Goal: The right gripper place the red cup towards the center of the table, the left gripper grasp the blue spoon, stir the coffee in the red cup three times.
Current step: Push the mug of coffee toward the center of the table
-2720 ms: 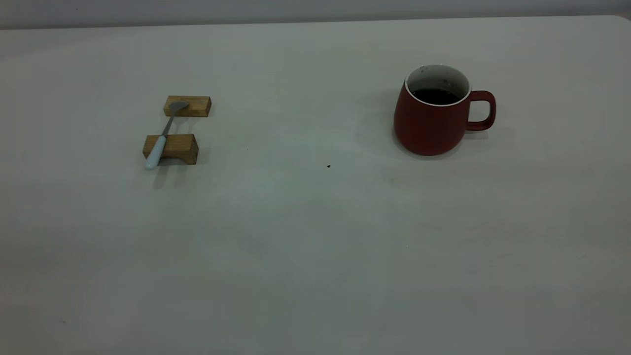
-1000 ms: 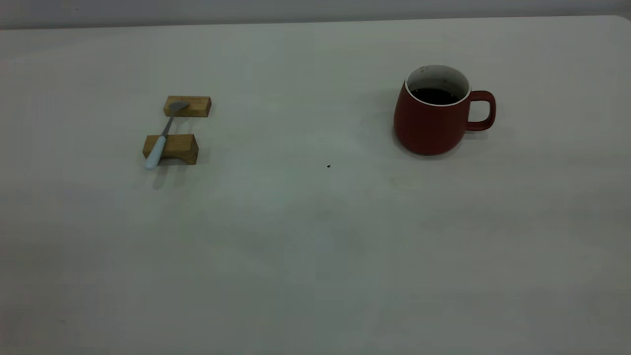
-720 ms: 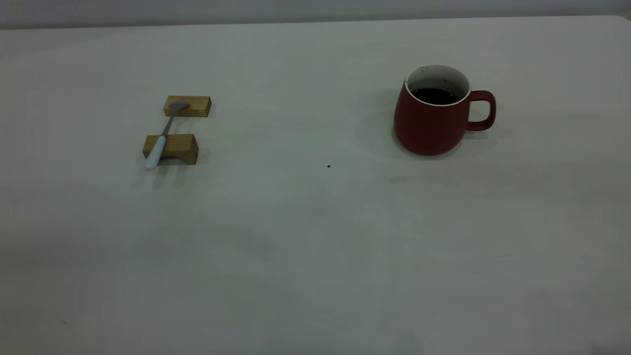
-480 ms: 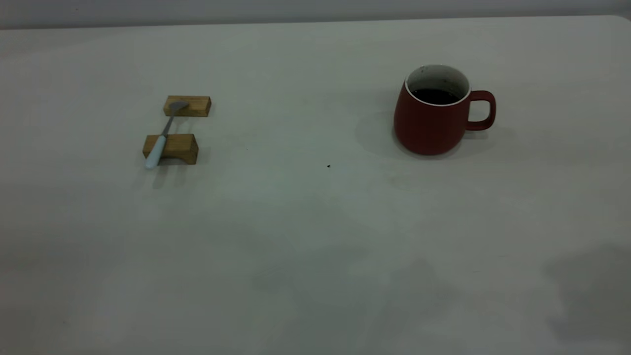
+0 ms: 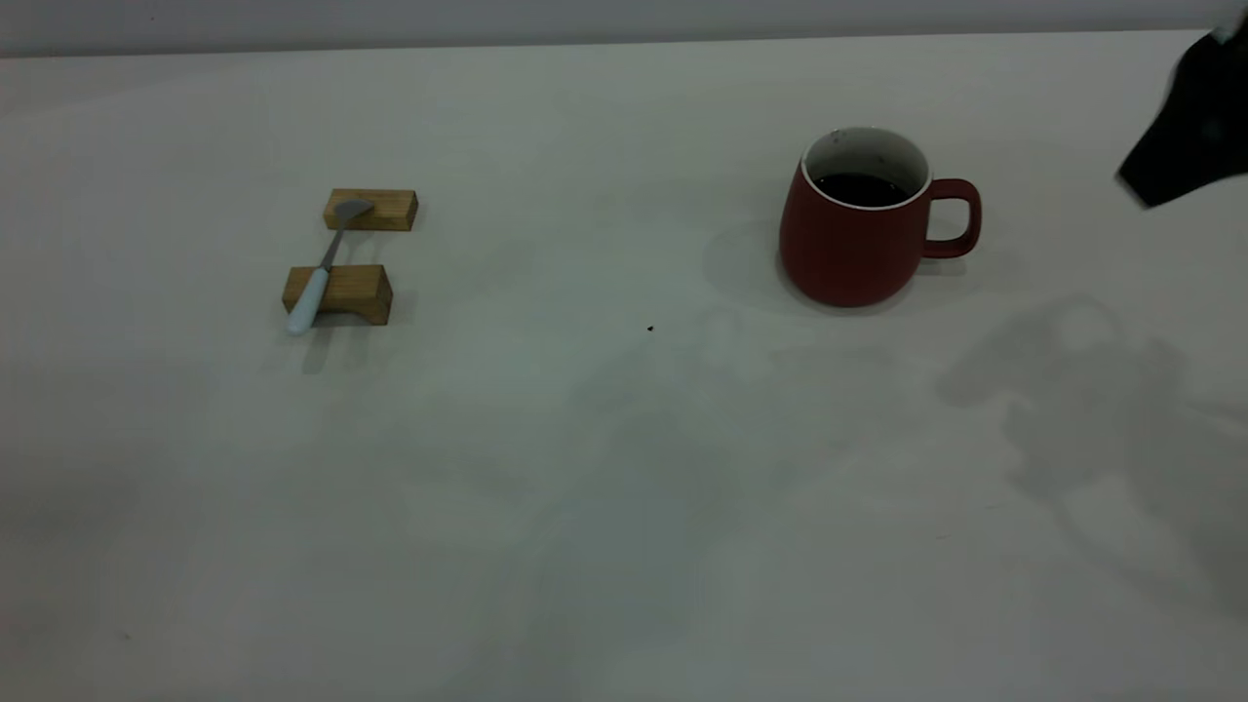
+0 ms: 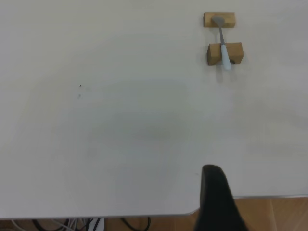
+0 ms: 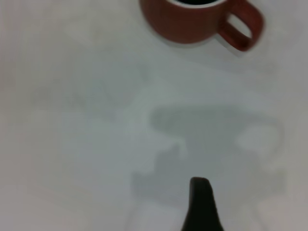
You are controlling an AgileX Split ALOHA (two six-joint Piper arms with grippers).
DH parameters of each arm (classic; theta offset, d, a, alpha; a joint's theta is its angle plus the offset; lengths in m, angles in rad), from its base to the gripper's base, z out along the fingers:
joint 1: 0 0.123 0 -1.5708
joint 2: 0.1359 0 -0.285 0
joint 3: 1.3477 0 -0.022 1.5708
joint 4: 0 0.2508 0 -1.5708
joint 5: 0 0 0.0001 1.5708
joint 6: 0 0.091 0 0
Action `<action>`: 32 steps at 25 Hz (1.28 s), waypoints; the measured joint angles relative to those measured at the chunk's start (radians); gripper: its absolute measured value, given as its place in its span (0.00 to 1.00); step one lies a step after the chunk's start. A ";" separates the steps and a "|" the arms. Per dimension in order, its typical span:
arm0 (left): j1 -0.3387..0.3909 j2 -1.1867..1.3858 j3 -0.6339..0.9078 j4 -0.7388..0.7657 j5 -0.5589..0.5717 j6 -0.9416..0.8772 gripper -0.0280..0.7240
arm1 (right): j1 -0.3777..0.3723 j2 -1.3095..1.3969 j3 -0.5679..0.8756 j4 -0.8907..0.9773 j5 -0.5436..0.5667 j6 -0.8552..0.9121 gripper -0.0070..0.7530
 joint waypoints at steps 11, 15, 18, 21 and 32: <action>0.000 0.000 0.000 0.000 0.000 0.000 0.74 | 0.000 0.413 -0.339 0.028 -0.035 -0.625 0.78; 0.000 0.000 0.000 0.000 0.000 0.000 0.74 | 0.000 0.478 -0.400 0.114 -0.064 -0.797 0.78; 0.000 0.000 0.000 0.000 0.000 0.000 0.74 | 0.000 0.508 -0.428 0.209 -0.069 -0.932 0.78; 0.000 0.000 0.000 0.000 0.000 0.000 0.74 | 0.007 0.528 -0.448 0.301 -0.049 -1.004 0.78; 0.000 0.000 0.000 0.000 0.000 -0.001 0.74 | 0.096 0.589 -0.501 0.348 -0.046 -1.021 0.78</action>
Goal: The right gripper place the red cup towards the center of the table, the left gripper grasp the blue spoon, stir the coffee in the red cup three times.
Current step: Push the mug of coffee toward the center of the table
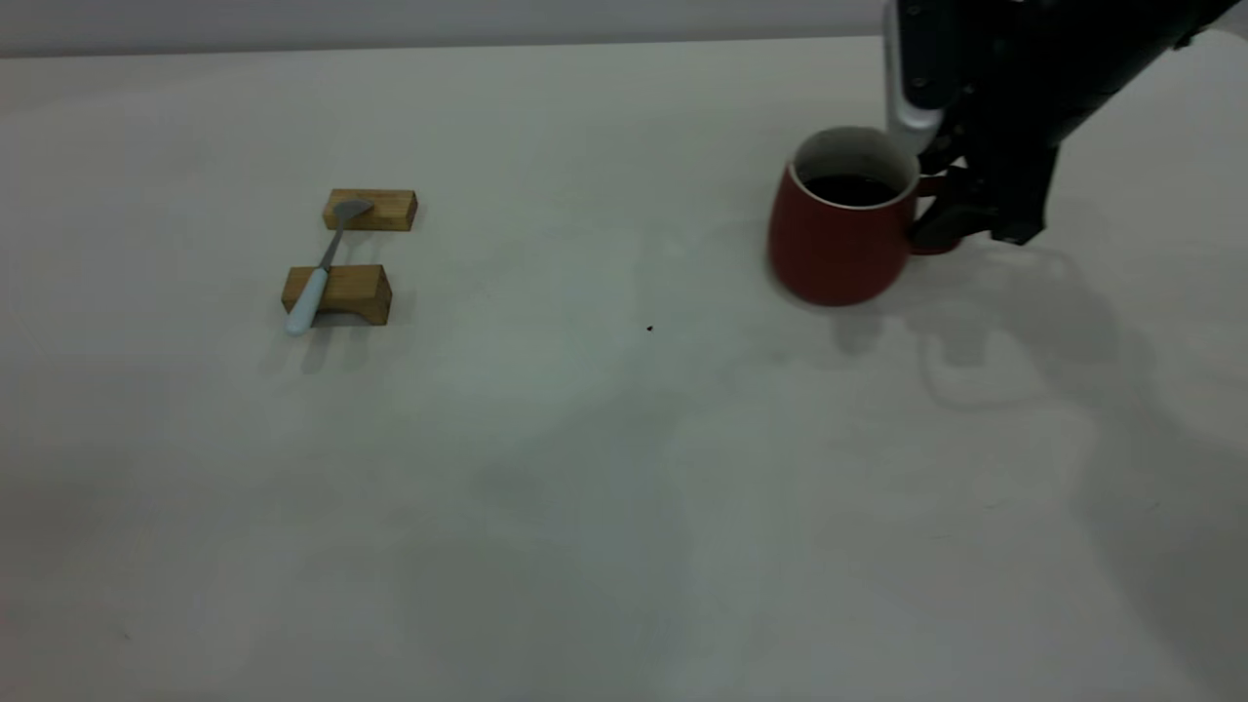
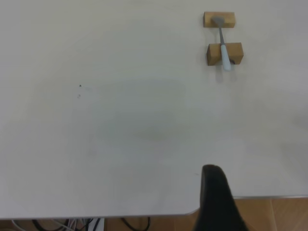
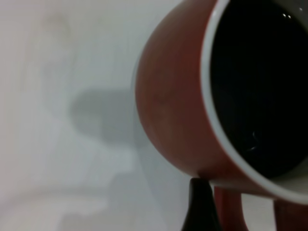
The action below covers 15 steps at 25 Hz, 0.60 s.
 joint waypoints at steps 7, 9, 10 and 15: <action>0.000 0.000 0.000 0.000 0.000 0.000 0.74 | 0.122 0.061 -0.112 0.058 0.013 0.000 0.78; 0.000 0.000 0.000 0.000 0.000 0.000 0.74 | 0.151 0.070 -0.140 0.074 0.017 0.000 0.78; 0.000 0.000 0.000 0.000 0.000 0.000 0.74 | 0.165 0.074 -0.156 0.084 0.018 -0.001 0.78; 0.000 0.000 0.000 0.000 0.000 0.000 0.74 | 0.223 0.094 -0.233 0.159 0.038 -0.001 0.78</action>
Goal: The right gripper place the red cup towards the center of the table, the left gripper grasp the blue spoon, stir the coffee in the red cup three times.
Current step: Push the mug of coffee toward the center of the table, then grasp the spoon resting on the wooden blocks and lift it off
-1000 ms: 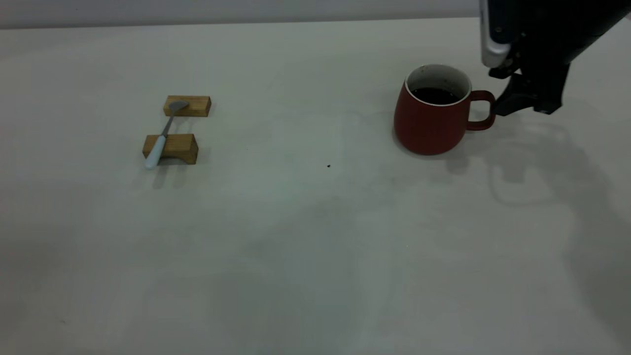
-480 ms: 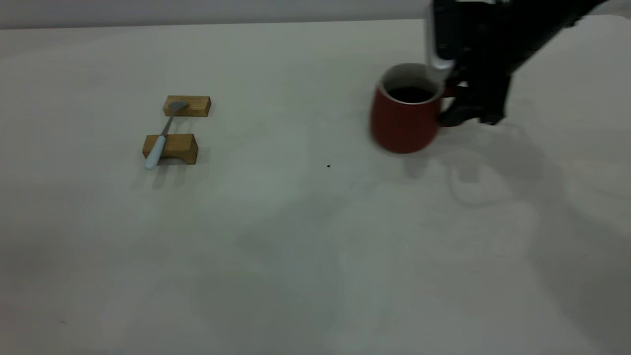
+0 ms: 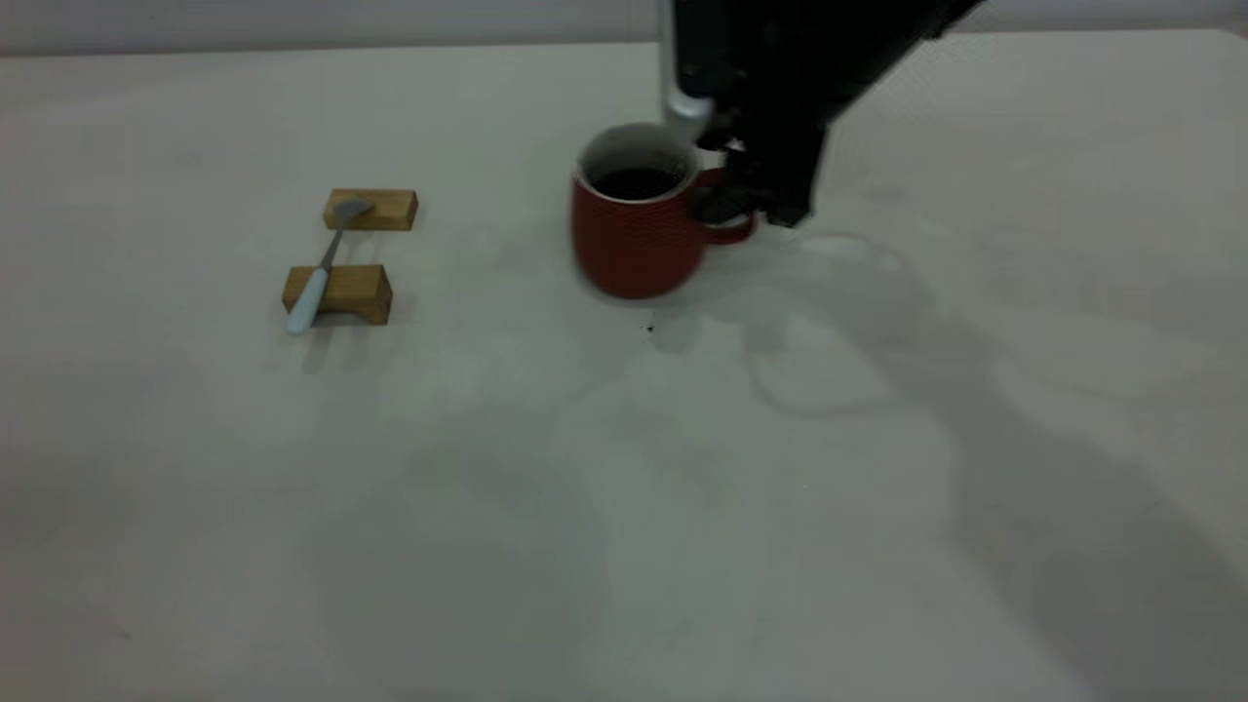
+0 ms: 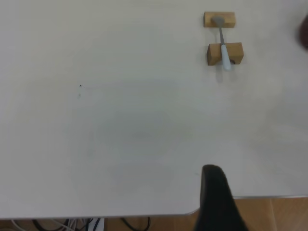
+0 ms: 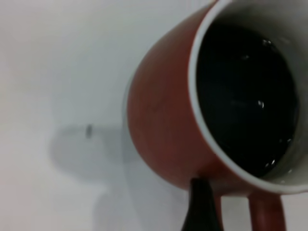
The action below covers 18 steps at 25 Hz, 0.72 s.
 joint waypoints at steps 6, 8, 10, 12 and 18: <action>0.000 0.000 0.000 0.000 0.000 0.000 0.74 | 0.020 0.007 -0.025 0.088 0.033 0.000 0.73; 0.000 0.000 0.000 0.000 0.000 0.000 0.74 | 0.020 0.003 -0.025 0.088 0.044 0.000 0.69; 0.000 0.000 0.000 0.000 0.000 0.000 0.74 | 0.020 -0.013 -0.025 0.089 0.066 0.016 0.65; 0.000 0.000 0.000 0.000 0.000 0.000 0.74 | 0.020 -0.039 -0.025 0.095 0.082 0.054 0.63; 0.000 0.000 0.000 0.000 0.000 0.001 0.74 | 0.019 -0.170 -0.025 0.095 0.225 0.342 0.62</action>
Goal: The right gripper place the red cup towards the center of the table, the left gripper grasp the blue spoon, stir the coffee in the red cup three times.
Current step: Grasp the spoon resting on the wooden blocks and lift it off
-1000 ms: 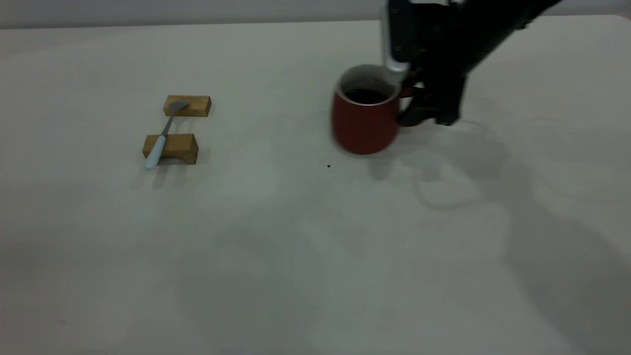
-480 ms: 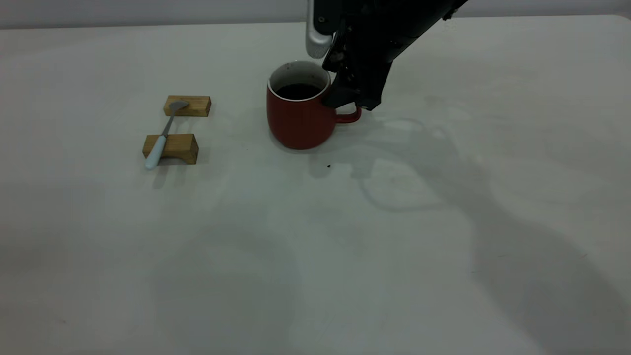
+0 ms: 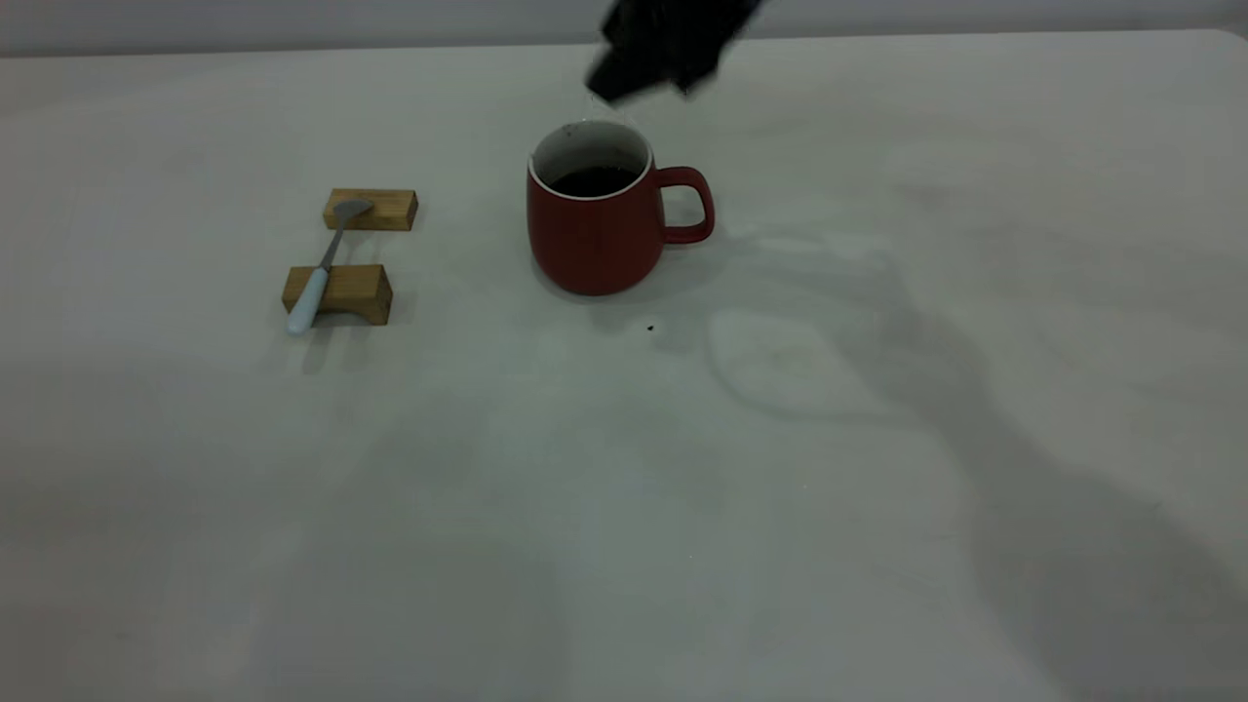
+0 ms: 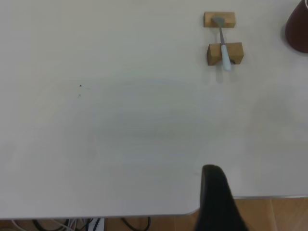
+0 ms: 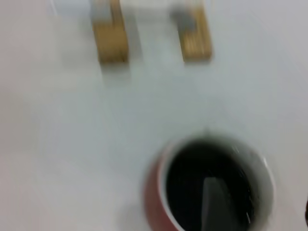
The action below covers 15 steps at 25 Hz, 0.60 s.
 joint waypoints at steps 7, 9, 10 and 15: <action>0.000 0.000 0.000 0.000 0.000 0.000 0.74 | -0.017 -0.238 0.000 -0.250 0.276 0.811 0.62; 0.000 0.000 0.000 0.000 0.000 0.000 0.74 | -0.026 -0.320 0.000 -0.439 0.362 1.051 0.62; 0.000 0.000 0.000 0.000 0.000 0.000 0.74 | -0.028 -0.366 0.000 -0.543 0.415 1.169 0.62; 0.000 0.000 0.000 0.001 0.000 0.000 0.74 | -0.028 -0.606 0.000 -0.913 0.622 1.588 0.62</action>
